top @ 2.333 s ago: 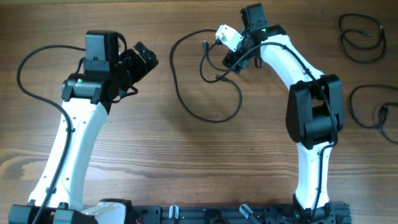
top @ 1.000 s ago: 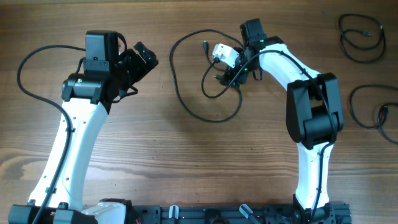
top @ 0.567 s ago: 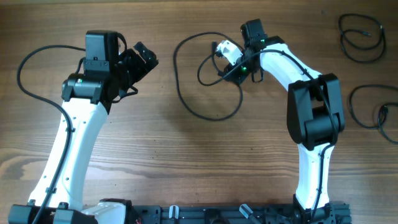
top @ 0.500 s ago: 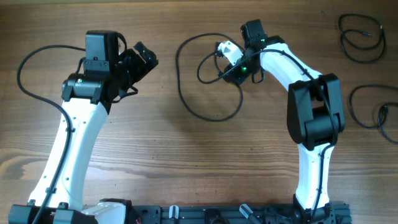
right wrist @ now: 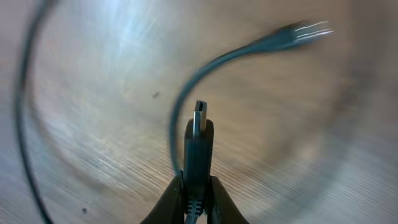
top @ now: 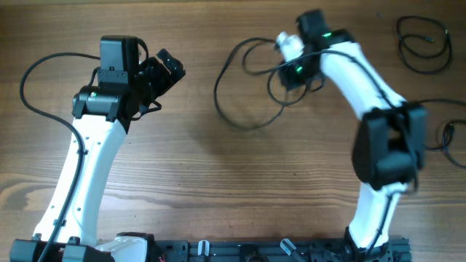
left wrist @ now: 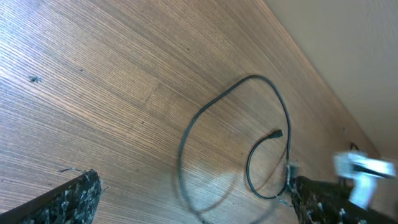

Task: Untangle cables
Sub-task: 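Carry the cable with the right gripper to the table's upper right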

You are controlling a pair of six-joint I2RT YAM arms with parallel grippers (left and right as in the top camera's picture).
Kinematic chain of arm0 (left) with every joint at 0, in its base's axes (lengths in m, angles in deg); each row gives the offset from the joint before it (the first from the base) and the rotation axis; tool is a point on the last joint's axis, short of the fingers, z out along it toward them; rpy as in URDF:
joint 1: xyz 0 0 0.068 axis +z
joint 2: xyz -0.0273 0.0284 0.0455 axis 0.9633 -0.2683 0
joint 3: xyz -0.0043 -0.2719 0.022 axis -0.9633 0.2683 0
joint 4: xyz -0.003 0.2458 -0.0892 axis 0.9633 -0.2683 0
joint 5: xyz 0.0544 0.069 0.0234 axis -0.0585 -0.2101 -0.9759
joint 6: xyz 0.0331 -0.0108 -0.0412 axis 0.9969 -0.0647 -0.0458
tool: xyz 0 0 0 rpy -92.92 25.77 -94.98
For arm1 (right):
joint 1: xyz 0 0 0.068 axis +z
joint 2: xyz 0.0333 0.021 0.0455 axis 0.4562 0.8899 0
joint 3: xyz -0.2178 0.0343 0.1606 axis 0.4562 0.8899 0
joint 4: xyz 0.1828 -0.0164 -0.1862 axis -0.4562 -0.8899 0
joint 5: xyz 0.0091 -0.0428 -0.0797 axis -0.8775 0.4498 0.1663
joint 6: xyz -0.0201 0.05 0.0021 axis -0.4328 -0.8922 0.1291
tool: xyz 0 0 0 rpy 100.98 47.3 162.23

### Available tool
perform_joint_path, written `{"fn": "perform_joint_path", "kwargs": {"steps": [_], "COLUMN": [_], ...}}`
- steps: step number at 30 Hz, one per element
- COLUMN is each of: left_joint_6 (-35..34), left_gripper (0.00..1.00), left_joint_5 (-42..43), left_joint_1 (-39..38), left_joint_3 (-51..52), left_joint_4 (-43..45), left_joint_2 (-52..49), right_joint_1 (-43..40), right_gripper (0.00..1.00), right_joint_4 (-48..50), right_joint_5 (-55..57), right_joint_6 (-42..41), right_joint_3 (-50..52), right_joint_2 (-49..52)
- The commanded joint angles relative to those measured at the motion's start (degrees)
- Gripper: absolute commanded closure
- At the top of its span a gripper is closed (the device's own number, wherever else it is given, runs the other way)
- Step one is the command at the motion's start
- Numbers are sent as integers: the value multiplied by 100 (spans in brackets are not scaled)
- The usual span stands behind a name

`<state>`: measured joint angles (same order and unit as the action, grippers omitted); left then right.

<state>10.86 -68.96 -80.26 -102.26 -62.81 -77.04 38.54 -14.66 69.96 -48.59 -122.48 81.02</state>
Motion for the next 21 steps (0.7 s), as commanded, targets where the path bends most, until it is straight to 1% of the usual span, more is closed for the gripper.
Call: {"fn": "perform_joint_path", "kwargs": {"steps": [1, 4, 9, 16, 19, 21], "left_joint_6": [-15, -13, -13, -15, -15, -15], "left_gripper": [0, 0, 0, 0, 0, 0], "left_joint_5": [66, 68, 68, 68, 68, 68], "left_joint_1": [15, 15, 15, 13, -9, -42], "left_joint_3": [-22, -22, -22, -22, -22, -22], "left_joint_4": [22, 22, 20, 31, 87, 133], "left_joint_2": [26, 26, 26, 26, 26, 26], "right_joint_1": [-540, -1005, -1880, -3097, -3576, -3866], "right_gripper": [90, 89, 89, 95, 96, 96], "right_joint_4": [-98, -160, -140, -9, -7, -46], "right_joint_5": [645, 680, 680, 660, 695, 723], "right_joint_6": [-914, -960, -1349, -1755, -1904, -2044], "right_joint_3": [-221, -221, -221, -251, -435, -745], "right_joint_2": [-984, -1471, -1996, -2649, -2916, -2988]}}
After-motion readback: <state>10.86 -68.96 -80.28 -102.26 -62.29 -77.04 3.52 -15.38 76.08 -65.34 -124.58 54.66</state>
